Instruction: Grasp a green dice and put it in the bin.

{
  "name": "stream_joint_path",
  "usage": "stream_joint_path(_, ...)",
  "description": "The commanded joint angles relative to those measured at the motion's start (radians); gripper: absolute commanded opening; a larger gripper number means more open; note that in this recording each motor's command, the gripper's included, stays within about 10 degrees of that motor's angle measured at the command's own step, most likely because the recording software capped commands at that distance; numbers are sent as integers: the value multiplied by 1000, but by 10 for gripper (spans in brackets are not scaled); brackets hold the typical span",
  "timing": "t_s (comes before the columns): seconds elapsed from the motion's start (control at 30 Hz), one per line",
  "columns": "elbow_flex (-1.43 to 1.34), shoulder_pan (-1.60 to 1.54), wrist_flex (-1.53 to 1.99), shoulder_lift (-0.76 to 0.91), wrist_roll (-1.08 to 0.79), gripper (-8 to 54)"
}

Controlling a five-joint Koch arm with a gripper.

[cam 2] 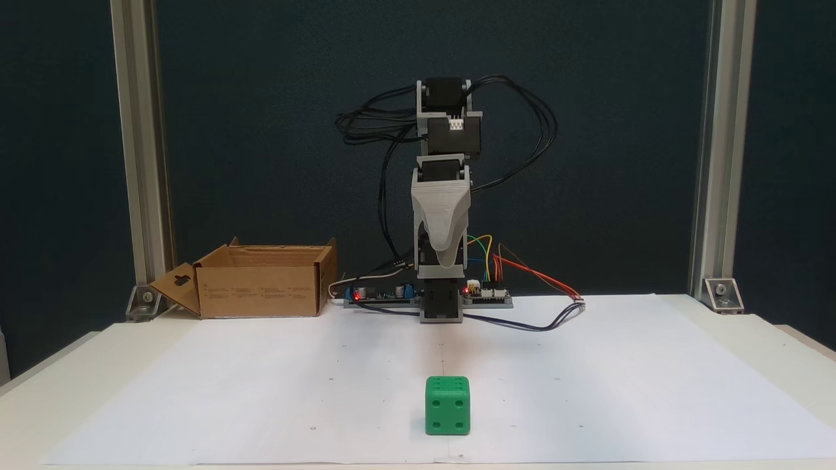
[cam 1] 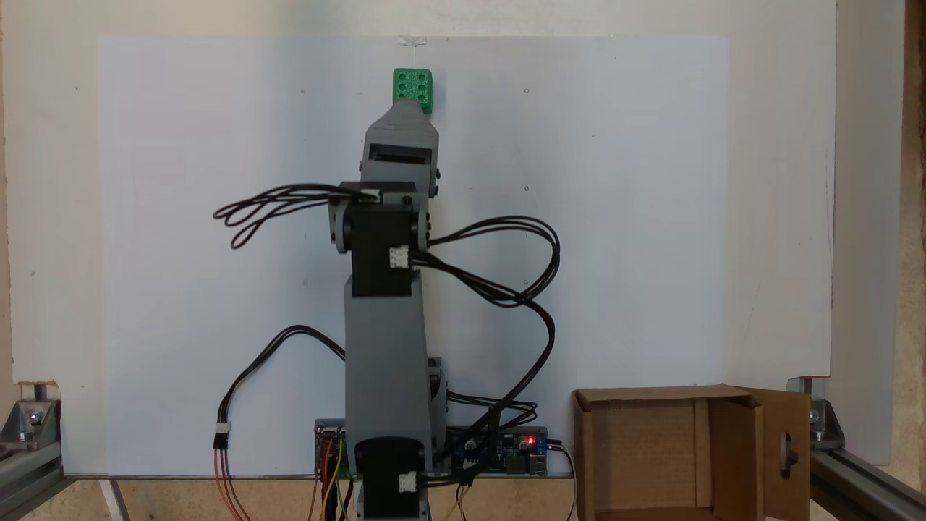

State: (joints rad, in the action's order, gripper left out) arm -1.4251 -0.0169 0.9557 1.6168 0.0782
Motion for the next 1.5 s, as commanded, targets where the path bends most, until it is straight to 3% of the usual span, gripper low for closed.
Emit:
stream_joint_path(0.0, 107, -5, 46, -34, 38, 425)
stream_joint_path(0.57, 555, 60, 270, -400, 38, 425)
stream_joint_path(1.47, 687, -6, 276, -574, 40, 425)
